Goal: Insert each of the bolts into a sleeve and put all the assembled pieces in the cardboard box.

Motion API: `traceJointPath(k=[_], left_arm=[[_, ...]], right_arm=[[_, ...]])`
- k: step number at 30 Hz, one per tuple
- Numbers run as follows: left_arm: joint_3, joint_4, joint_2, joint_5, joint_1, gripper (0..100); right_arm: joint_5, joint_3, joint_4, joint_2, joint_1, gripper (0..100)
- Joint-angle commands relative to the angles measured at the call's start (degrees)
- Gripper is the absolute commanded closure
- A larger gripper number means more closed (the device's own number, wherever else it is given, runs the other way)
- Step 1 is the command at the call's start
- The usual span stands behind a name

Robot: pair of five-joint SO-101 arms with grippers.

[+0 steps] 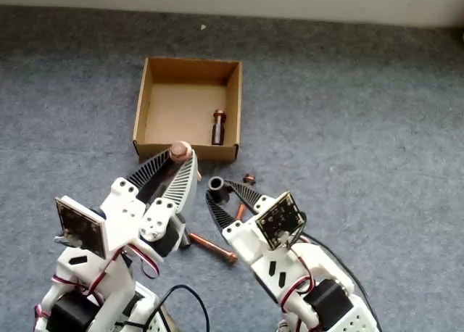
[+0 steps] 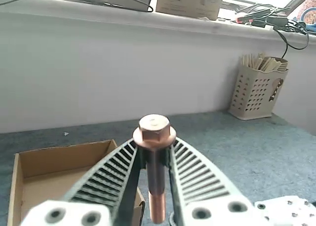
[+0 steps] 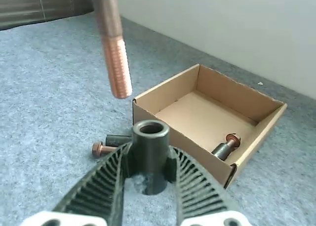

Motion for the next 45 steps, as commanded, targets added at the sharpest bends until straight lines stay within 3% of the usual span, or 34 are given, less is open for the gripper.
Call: traceJointPath(k=[1, 11, 42, 45], left_arm=[[-1.8, -1.5, -0.3, 1.1, 1.7, 99], [1.1, -1.6, -0.3, 0.9, 4.9, 99], [6.1, -1.6, -0.3, 0.6, 4.4, 99], [7.8, -1.8, -0.3, -1.9, 4.0, 99]], right_arm=[[1.8, 1.1, -2.3, -0.9, -2.7, 99.2], [4.6, 4.2, -6.0, -1.0, -3.6, 99.2], [4.5, 2.0, -5.7, -1.0, 0.1, 99.2], [4.5, 1.9, -5.7, -1.0, 0.2, 99.2]])
